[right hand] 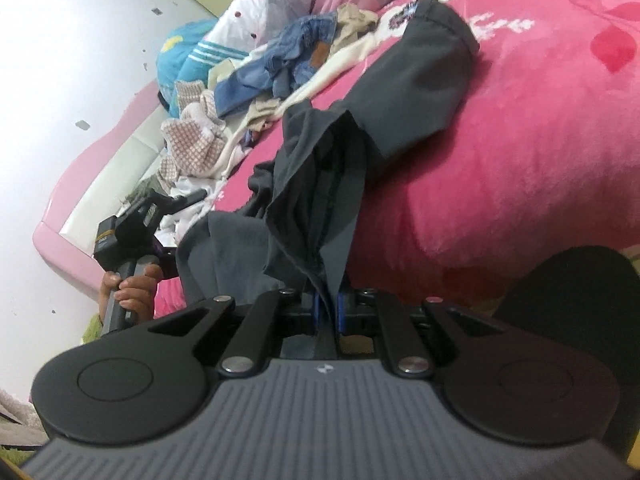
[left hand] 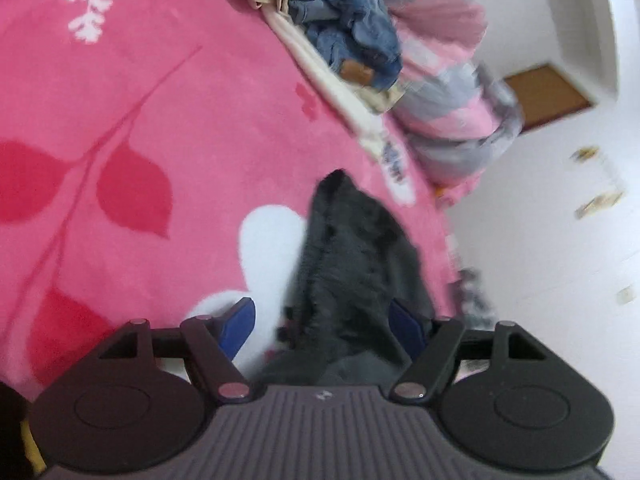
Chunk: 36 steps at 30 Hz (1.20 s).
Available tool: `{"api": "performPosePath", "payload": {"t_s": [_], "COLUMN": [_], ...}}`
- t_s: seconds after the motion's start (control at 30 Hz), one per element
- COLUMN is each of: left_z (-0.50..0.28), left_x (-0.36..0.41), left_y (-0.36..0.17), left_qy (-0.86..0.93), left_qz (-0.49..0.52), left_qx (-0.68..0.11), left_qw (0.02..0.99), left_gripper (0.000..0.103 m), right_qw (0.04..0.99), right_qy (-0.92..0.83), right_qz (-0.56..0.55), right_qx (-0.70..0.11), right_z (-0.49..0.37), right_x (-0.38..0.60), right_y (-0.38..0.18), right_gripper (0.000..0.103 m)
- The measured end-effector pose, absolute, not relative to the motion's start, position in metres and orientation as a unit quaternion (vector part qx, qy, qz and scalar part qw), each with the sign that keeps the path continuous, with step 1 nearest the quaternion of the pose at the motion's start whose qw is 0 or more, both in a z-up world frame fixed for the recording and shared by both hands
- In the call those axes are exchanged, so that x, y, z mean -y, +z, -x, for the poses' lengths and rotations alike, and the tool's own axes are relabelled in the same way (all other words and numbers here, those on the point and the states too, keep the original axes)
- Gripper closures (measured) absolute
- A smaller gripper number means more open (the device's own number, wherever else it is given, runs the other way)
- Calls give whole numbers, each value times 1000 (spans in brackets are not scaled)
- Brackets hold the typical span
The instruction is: Fold clothes
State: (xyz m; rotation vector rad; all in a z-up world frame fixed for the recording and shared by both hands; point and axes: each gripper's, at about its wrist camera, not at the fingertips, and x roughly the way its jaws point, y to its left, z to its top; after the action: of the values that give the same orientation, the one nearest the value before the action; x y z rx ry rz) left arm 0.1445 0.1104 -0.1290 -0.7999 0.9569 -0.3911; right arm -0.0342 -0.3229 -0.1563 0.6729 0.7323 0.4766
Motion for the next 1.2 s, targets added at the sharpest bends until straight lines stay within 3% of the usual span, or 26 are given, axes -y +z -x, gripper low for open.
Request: {"api": "performPosePath", "payload": {"t_s": [0.13, 0.2, 0.3, 0.33, 0.37, 0.47, 0.63, 0.9, 1.0, 1.03, 1.2], "left_z": [-142, -144, -151, -153, -156, -161, -177, -249, -282, -288, -273], "left_x": [-76, -62, -48, -44, -42, -53, -65, -60, -65, -68, -96], "left_y": [-121, -119, -120, -121, -121, -112, -66, 12, -2, -12, -46], "left_qy": [-186, -193, -184, -180, -176, -175, -183, -185, -155, -136, -96], "left_qz": [282, 256, 229, 219, 217, 250, 236, 132, 112, 108, 131], "left_qx": [-463, -467, -474, -476, -478, -472, -429, -354, -378, -390, -405], "left_qw": [819, 824, 830, 833, 833, 827, 852, 907, 906, 904, 900], "left_gripper": [30, 35, 60, 77, 85, 93, 94, 93, 72, 56, 46], "right_qw": [854, 854, 853, 853, 853, 854, 861, 850, 838, 831, 816], "right_qy": [218, 212, 209, 210, 211, 219, 241, 318, 332, 330, 300], "right_qz": [-333, -341, -349, -350, -351, -350, -331, -316, -308, -308, -283], "right_qx": [-335, -330, -326, -325, -323, -316, -301, -274, -306, -326, -405], "right_z": [37, 38, 40, 40, 41, 42, 40, 9, -14, -22, -34], "right_x": [339, 345, 348, 348, 347, 345, 335, 287, 260, 251, 237], "right_y": [-157, -158, -160, -160, -160, -157, -145, -120, -132, -140, -164], "right_gripper": [97, 97, 97, 97, 97, 97, 97, 97, 97, 96, 92]}}
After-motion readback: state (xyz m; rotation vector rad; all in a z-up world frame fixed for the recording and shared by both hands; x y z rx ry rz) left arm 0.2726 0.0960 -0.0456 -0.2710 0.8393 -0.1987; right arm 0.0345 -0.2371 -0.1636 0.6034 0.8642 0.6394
